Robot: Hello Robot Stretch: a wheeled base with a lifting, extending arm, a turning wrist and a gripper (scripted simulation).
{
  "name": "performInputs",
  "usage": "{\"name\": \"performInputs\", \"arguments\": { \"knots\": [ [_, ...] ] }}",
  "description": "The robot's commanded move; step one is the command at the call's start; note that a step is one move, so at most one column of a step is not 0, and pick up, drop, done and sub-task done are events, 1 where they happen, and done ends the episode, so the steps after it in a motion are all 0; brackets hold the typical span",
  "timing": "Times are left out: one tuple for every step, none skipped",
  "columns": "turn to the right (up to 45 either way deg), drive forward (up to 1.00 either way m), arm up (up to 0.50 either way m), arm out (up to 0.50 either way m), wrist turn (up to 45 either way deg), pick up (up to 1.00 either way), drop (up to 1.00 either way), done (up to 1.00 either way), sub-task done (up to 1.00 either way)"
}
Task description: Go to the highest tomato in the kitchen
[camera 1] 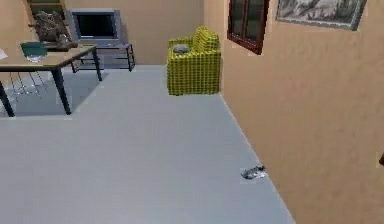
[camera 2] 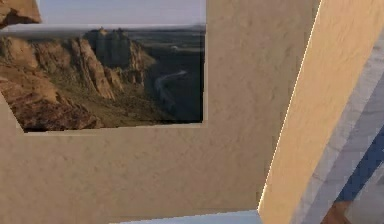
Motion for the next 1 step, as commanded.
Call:
{"name": "performInputs", "arguments": {
  "knots": [
    [0.0,0.35,0.00,0.00,0.0,0.00,0.00,0.00,0.00]
  ]
}}
